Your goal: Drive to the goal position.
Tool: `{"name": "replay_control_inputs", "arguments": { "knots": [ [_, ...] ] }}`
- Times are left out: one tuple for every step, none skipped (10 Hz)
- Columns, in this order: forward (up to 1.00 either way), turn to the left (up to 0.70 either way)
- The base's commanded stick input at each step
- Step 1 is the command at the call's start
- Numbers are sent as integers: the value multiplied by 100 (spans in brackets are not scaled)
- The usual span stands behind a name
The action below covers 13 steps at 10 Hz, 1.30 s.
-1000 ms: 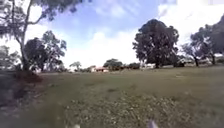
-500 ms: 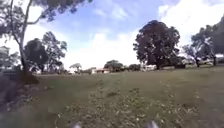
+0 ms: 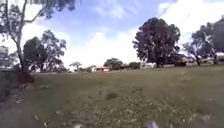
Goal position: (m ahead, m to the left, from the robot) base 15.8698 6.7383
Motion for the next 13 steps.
{"name": "replay_control_inputs", "arguments": {
  "knots": [
    [70, 0],
    [70, 0],
    [70, 0],
    [70, 0],
    [70, 0],
    [70, 0],
    [70, 0],
    [70, 0],
    [70, 0],
    [70, 0],
    [70, 0],
    [70, 0],
    [70, 0]
  ]
}}
